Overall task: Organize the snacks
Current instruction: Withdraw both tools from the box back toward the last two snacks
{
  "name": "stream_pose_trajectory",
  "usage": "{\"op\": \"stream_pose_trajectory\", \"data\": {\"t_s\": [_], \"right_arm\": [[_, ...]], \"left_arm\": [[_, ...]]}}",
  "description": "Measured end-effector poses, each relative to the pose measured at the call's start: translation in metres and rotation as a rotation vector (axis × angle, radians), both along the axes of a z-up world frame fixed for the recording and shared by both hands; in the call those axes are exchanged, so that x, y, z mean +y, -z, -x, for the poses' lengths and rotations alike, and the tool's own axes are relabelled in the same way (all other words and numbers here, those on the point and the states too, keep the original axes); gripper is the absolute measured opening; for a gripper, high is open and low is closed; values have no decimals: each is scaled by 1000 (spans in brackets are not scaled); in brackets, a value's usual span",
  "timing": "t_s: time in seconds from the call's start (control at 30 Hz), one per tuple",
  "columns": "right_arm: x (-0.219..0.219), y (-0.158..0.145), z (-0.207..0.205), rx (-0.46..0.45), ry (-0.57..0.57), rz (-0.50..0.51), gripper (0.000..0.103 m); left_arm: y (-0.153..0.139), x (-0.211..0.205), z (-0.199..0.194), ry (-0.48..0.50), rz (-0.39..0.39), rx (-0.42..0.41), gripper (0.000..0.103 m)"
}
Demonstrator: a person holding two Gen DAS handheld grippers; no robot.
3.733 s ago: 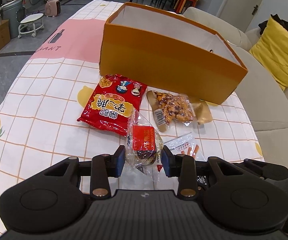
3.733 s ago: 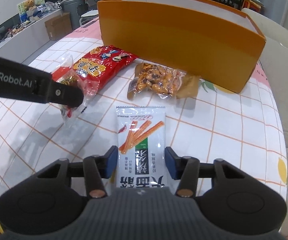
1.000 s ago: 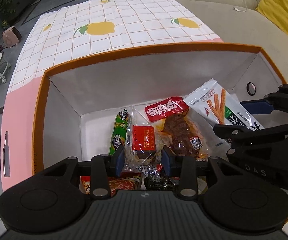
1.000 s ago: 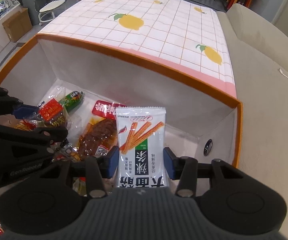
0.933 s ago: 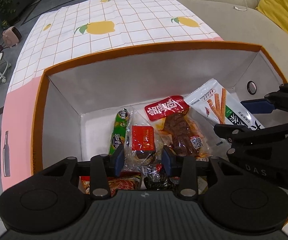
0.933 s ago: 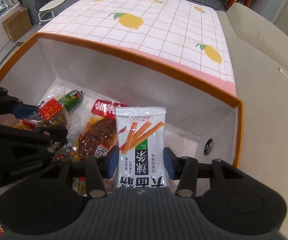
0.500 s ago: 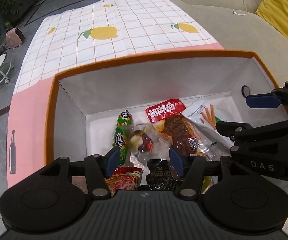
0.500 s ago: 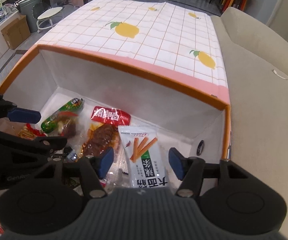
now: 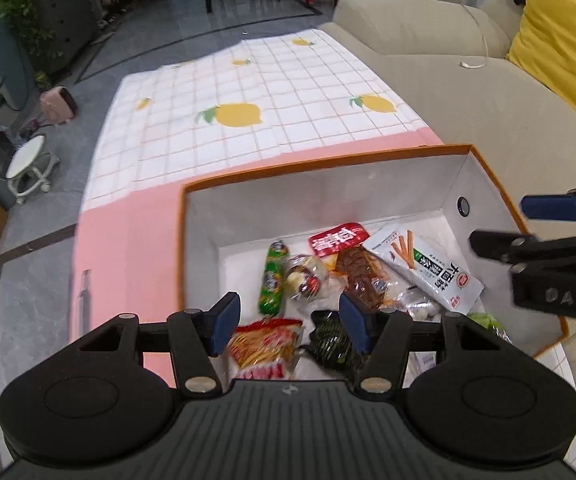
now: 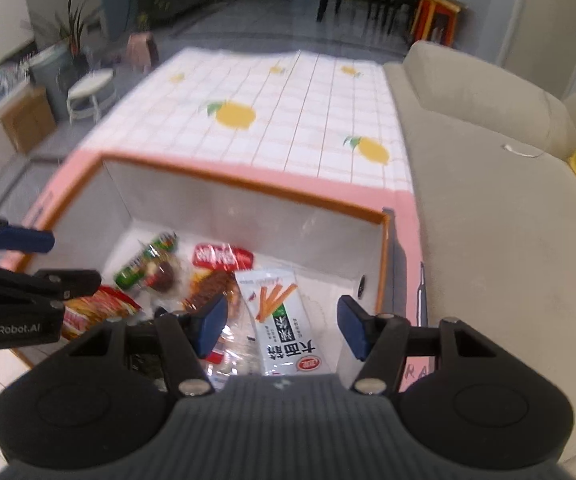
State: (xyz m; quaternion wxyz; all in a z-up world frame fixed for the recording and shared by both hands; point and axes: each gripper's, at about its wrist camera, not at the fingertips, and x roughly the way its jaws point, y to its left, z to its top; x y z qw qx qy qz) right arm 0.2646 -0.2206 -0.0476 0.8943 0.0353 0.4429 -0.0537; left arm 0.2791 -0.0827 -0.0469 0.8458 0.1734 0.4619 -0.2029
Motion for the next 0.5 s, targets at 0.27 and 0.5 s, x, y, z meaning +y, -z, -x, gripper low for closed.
{"op": "stream_pose_trajectory", "data": {"t_s": [0.27, 0.5], "right_arm": [[21, -38, 67, -194, 42, 5, 59], [41, -49, 125, -298, 75, -51, 60]], "left_arm": [[-37, 24, 63, -8, 16, -151, 67], [-56, 43, 124, -17, 40, -297, 67]]}}
